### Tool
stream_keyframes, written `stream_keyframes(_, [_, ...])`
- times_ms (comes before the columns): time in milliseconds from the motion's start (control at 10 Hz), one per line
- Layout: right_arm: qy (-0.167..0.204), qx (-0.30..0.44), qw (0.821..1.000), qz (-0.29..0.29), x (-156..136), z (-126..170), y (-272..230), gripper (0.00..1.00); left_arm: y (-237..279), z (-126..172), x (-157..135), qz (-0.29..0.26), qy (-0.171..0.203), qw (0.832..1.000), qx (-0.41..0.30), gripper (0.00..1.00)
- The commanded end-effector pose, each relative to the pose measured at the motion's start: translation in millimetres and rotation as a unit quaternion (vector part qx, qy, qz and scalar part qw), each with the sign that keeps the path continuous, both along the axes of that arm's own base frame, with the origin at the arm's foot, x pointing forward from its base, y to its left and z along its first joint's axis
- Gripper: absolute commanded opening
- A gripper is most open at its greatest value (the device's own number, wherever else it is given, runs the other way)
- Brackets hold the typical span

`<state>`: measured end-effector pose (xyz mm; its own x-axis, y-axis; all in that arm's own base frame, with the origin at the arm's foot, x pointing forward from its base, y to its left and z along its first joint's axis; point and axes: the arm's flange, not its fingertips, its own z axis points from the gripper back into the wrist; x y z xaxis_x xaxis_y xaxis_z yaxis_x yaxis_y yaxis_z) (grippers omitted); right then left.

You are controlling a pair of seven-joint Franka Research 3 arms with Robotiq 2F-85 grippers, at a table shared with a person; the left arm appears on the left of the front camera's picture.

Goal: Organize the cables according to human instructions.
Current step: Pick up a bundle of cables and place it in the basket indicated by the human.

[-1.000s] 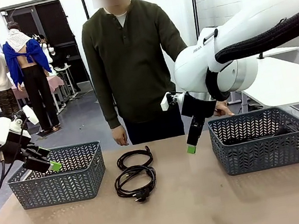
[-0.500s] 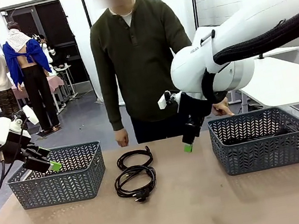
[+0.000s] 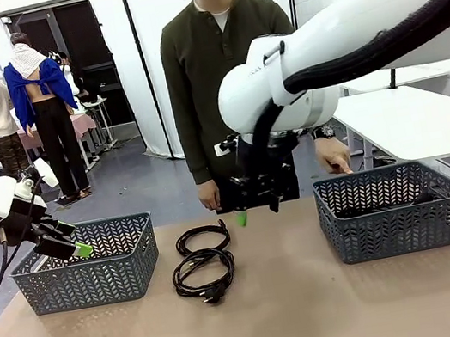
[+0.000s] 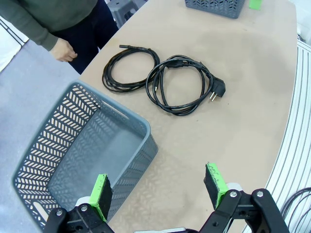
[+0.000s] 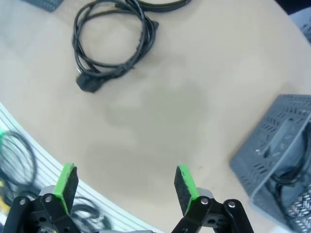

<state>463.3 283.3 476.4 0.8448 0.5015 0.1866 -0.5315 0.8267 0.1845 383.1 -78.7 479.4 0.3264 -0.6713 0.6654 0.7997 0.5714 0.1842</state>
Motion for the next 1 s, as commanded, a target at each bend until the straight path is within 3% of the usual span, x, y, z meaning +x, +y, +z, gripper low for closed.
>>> stream_keyframes(0, [-0.010, 0.035, 0.997, -0.070, 4.7, -7.0, 16.0, 1.00, 2.5, -2.2, 2.4, -0.004, 0.000, 1.000, -0.003, 1.00])
stream_keyframes(300, [-0.018, -0.002, 0.992, -0.124, 11.7, -33.7, 42.3, 1.00, 2.5, -2.2, 2.4, -0.004, 0.000, 1.000, -0.003, 1.00])
stream_keyframes(600, [0.003, -0.017, 0.992, -0.122, 12.5, -49.8, 55.0, 1.00, 2.5, -2.2, 2.4, -0.004, 0.000, 1.000, -0.003, 1.00])
stream_keyframes(900, [-0.005, -0.005, 0.994, -0.113, 9.7, -45.2, 42.6, 1.00, 2.5, -2.2, 2.4, -0.004, 0.000, 1.000, -0.003, 1.00])
